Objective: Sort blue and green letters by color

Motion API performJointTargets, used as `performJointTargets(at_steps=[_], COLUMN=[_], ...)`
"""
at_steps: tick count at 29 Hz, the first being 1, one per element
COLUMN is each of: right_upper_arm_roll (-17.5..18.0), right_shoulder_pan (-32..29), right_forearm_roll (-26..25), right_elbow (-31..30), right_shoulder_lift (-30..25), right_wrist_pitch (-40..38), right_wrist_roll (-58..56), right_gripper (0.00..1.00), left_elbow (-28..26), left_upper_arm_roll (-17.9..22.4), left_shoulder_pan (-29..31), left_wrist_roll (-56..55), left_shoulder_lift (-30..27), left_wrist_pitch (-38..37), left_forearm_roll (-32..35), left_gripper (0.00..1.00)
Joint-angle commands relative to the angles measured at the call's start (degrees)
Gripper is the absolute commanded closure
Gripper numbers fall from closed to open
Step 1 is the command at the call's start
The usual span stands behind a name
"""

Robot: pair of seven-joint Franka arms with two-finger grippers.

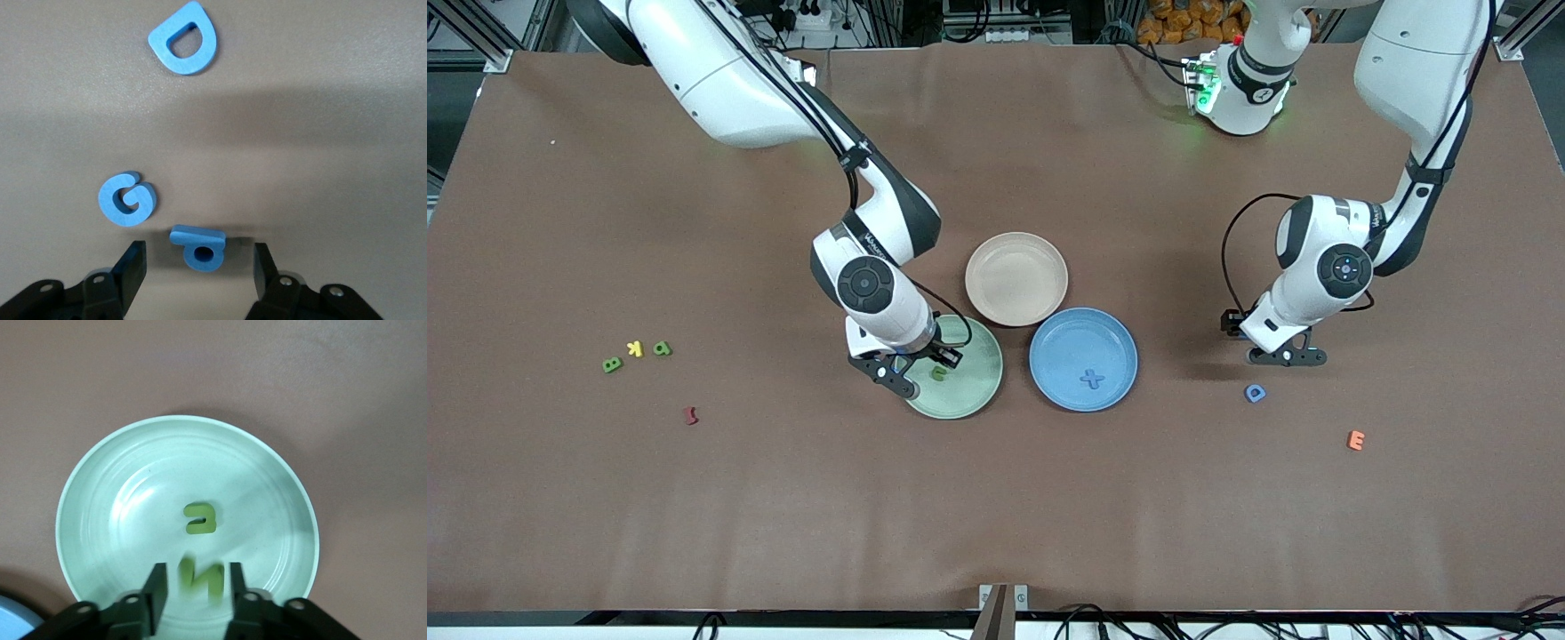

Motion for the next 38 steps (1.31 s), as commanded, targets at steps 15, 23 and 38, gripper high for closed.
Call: performJointTargets(at_steps=[15,23,38], right_upper_arm_roll=[0.57,0.57,0.48], right_shoulder_pan=[-0.77,-0.94,-1.03], right_forearm_roll=[1.27,1.27,1.27], right_elbow=[1.88,2.05,2.23], right_shoulder_lift=[1.98,2.16,2.51], right_wrist_pitch=[-0.40,-0.40,-0.22], right_wrist_roll=[-0.07,-0.33,-0.51], right_gripper=[0.45,0.57,0.88], left_elbow=[9.92,13.70,23.02], left_upper_arm_roll=[0.30,0.30,0.38], left_shoulder_pan=[-11.22,-13.42,-14.04], left_wrist_roll=[-17.36,-21.14,-23.26], left_shoulder_lift=[4.42,7.58,17.34], left_wrist_pitch=[-4.91,-5.27,-5.35], left_forearm_roll=[-1.46,-1.64,-1.99], left_gripper=[0.91,0.91,0.91])
